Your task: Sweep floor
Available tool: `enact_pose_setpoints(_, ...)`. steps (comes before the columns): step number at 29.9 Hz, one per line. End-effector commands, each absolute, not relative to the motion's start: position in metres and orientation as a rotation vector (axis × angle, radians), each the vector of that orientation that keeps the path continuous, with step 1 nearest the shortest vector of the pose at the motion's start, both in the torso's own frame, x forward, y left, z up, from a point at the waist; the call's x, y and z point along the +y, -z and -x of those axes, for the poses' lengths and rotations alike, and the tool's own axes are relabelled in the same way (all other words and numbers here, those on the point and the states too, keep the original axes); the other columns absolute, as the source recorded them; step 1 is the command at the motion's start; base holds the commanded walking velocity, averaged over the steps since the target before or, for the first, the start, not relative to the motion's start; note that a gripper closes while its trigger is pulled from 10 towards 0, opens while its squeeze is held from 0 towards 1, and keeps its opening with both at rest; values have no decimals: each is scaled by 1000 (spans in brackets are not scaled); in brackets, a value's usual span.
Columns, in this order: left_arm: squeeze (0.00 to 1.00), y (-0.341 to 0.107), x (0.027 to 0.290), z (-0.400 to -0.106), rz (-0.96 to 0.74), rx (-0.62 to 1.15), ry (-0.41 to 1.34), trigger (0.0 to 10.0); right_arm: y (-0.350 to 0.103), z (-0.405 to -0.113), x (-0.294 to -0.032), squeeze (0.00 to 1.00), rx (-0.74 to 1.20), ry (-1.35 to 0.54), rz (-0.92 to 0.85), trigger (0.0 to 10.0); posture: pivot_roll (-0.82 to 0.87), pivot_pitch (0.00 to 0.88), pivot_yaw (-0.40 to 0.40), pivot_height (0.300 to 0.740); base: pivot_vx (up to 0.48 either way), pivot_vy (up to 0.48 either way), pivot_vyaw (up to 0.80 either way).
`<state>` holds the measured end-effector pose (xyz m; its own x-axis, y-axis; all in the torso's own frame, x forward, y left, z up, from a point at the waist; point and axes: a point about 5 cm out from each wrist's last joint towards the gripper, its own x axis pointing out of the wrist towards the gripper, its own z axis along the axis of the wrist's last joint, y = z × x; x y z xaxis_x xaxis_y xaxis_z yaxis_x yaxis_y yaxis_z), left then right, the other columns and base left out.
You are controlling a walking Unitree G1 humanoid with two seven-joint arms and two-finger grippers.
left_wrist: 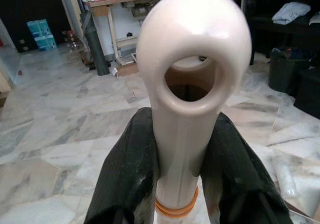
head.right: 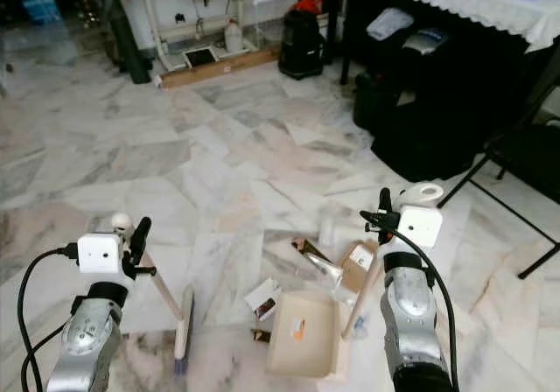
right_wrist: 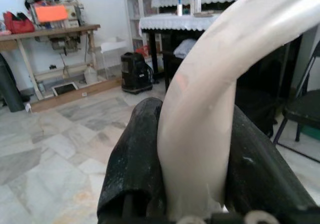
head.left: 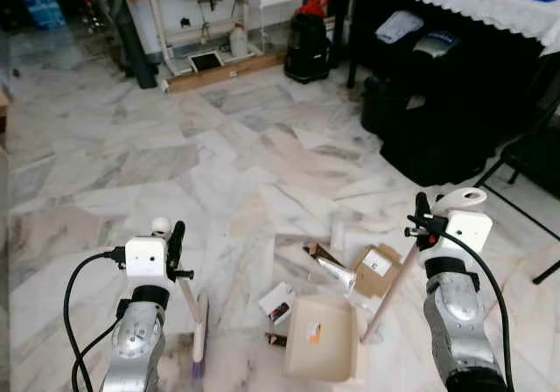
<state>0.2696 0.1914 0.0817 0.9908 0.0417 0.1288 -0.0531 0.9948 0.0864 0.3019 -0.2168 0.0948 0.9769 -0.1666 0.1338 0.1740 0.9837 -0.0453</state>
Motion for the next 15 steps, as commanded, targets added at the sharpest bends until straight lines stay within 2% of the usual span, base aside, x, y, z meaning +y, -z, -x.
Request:
enact_pose_setpoints(1, 0, -90, 192, -272, -100, -163, -45, 10000, -106, -304, -218, 0, -184, 175, 65, 10000, 18, 13, 27, 740, 0, -266, 0)
enact_pose_setpoints(15, 0, -90, 192, -272, -104, -163, -48, 10000, -105, -304, -217, 0, -179, 163, 67, 10000, 17, 13, 28, 740, 0, -265, 0)
